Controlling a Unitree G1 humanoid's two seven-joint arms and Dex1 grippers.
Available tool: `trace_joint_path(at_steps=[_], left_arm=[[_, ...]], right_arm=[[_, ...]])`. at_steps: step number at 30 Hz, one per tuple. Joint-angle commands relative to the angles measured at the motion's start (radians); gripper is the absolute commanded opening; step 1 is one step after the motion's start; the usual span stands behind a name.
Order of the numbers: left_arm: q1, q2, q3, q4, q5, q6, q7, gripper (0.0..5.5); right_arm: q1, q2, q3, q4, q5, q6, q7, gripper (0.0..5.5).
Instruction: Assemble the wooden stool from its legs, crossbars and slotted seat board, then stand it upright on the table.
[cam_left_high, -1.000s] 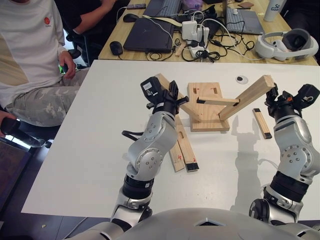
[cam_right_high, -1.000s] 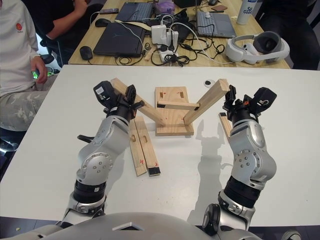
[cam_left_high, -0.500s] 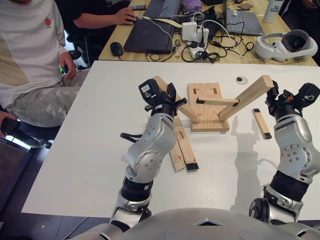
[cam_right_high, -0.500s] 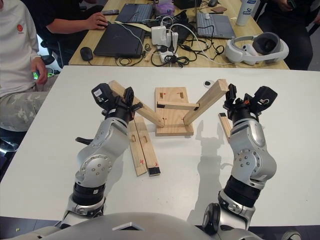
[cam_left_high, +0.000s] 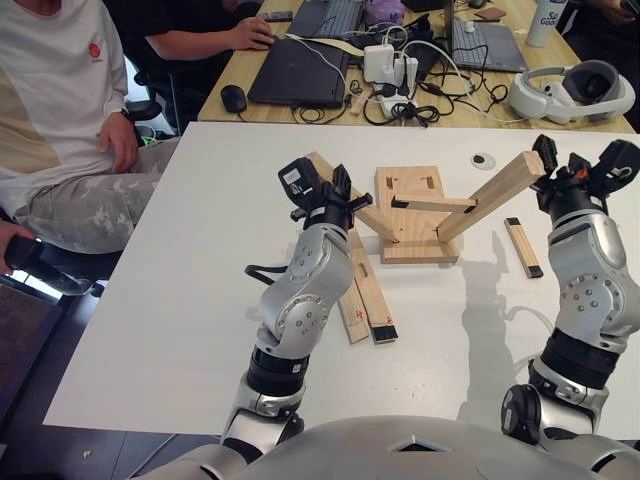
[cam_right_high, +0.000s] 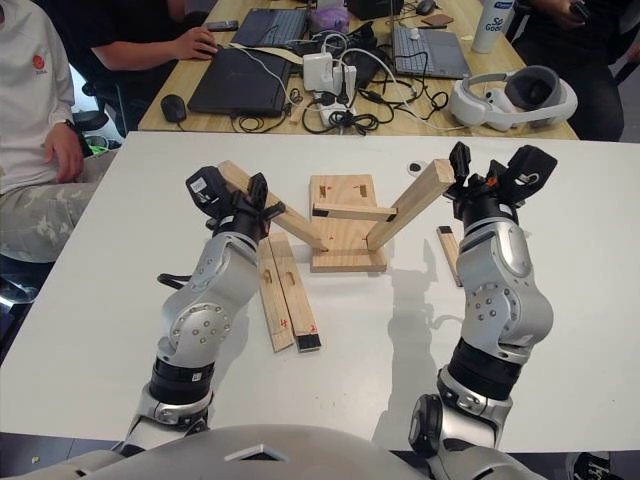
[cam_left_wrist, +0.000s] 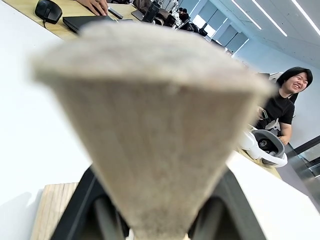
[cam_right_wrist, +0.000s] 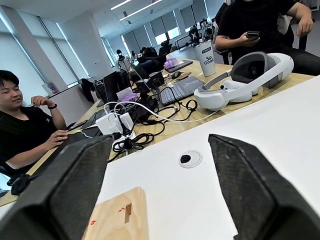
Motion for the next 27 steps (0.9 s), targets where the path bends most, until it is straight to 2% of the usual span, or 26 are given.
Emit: trace_joint_path(at_steps=[1,7,12,18,27], left_arm=[[0.003,-0.087,-0.035,0.035,0.075,0.079,0.005,1.02],[-0.006,-0.086,-0.035,0.025,0.135,0.117,-0.025,1.02],[-0.029,-0.066,-0.056,0.007,0.210,0.150,-0.050,1.02],[-0.074,-0.061,-0.095,0.004,0.317,0.179,-0.108,1.02],[-0.043,-0.127,-0.073,0.036,0.349,0.183,-0.171,1.02]], right_arm=[[-0.084,-0.056,0.047,-0.034,-0.068,-0.072,0.021,3.57],[-0.168,-0.083,0.054,-0.044,-0.103,-0.106,0.019,3.57],[-0.248,-0.107,0.111,-0.102,-0.141,-0.129,0.045,3.57],[-0.258,-0.108,0.123,-0.093,-0.152,-0.141,0.064,3.57],[-0.260,-0.094,0.138,-0.089,-0.150,-0.141,0.088,3.57]])
